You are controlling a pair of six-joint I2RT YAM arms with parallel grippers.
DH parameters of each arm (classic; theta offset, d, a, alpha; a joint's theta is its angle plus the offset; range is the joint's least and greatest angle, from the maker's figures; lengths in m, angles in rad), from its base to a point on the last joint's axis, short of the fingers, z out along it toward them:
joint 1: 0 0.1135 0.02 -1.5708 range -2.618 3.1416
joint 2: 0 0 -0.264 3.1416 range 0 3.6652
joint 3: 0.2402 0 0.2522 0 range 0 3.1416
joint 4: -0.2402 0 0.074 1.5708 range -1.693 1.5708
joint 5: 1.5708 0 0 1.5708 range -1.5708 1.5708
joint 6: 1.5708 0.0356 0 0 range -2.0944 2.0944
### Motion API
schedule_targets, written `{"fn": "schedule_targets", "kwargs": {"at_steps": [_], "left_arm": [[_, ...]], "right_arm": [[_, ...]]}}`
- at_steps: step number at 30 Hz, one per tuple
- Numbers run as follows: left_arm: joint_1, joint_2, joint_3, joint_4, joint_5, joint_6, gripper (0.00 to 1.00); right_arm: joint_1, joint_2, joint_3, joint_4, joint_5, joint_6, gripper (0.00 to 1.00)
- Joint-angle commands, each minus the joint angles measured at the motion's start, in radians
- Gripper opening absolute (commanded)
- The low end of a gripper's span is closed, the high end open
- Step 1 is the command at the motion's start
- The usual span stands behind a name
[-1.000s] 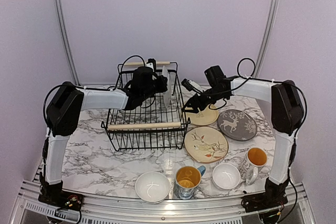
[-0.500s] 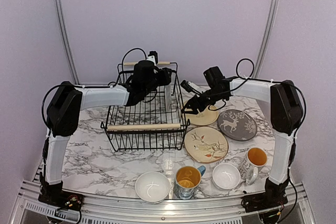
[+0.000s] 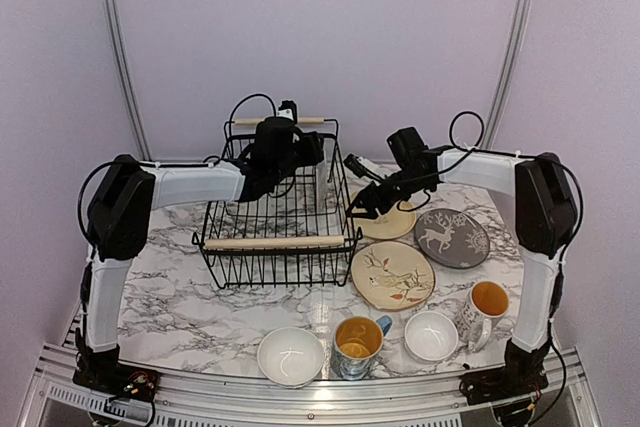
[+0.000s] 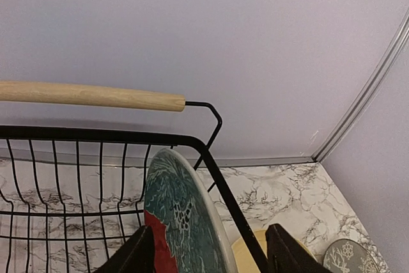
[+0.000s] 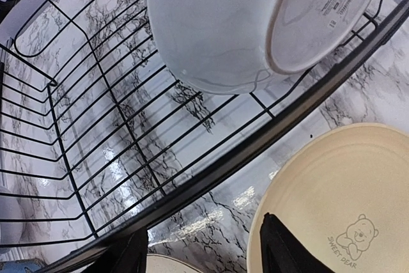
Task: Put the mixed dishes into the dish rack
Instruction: Insert the plate into the dish rack, then grab the plate at the center of the board.
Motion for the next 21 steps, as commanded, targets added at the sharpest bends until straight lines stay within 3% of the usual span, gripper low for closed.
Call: {"fn": "schedule_targets", "kwargs": {"at_steps": [1, 6, 13, 21], "left_arm": [[-0.002, -0.1, -0.031, -0.007, -0.032, 0.029, 0.64], [-0.02, -0.187, -0.044, -0.063, -0.084, 0.065, 0.66], [-0.055, -0.355, -0.117, -0.172, -0.13, 0.112, 0.68], [-0.113, -0.506, -0.207, -0.347, 0.021, 0.16, 0.61]], "right_arm": [[-0.026, -0.002, 0.046, -0.034, 0.024, -0.012, 0.58], [-0.135, -0.022, 0.078, -0.076, 0.041, -0.007, 0.6], [-0.282, -0.128, 0.003, -0.095, 0.151, -0.036, 0.6], [-0.52, -0.204, -0.147, -0.131, 0.251, -0.084, 0.6]]}}
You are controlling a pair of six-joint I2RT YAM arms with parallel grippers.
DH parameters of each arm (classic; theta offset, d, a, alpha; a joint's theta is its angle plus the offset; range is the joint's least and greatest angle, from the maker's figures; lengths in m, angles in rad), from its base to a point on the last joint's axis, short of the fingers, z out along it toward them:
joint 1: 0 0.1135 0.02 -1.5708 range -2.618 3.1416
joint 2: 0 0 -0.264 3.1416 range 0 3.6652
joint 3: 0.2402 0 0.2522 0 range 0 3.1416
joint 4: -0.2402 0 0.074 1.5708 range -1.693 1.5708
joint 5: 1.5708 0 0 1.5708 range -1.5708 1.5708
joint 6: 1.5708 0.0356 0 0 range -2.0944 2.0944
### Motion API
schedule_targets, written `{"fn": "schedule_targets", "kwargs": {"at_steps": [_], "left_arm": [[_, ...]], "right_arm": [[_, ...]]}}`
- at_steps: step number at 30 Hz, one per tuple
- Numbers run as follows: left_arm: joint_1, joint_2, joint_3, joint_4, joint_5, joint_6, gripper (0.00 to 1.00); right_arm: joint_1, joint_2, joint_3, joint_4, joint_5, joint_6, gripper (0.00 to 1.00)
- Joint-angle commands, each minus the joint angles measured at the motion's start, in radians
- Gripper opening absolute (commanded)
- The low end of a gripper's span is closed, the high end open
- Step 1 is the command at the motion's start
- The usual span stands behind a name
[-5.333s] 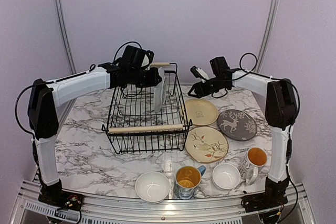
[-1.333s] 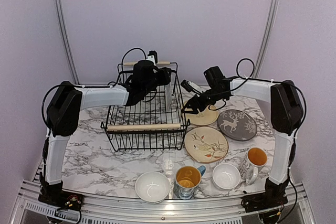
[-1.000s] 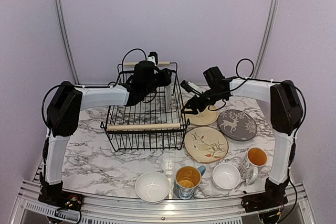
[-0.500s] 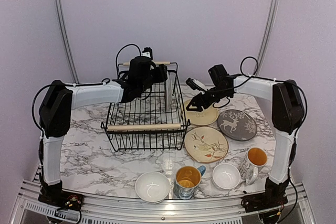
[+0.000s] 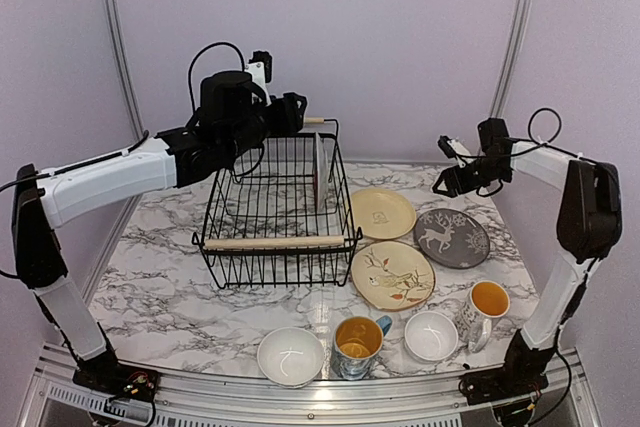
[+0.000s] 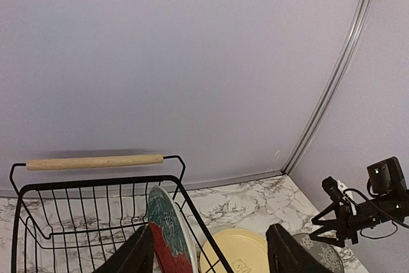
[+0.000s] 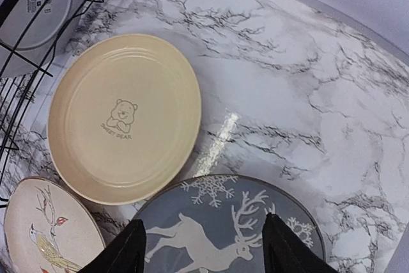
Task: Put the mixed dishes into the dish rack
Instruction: Grab the plate at the center of the board.
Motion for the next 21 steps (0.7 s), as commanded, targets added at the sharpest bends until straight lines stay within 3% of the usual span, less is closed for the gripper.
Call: {"fn": "schedule_targets", "kwargs": {"at_steps": [1, 8, 21], "left_arm": [[-0.04, -0.053, -0.051, -0.174, 0.086, 0.047, 0.6], [-0.107, -0.118, -0.127, -0.247, 0.085, 0.065, 0.63], [-0.165, -0.173, -0.166, -0.277, 0.085, 0.065, 0.62]], "right_arm": [[-0.135, -0.033, -0.079, -0.045, 0.092, -0.047, 0.6], [-0.331, -0.007, -0.156, -0.048, 0.065, -0.046, 0.61], [-0.346, 0.098, -0.18, -0.04, 0.055, 0.019, 0.64]]}}
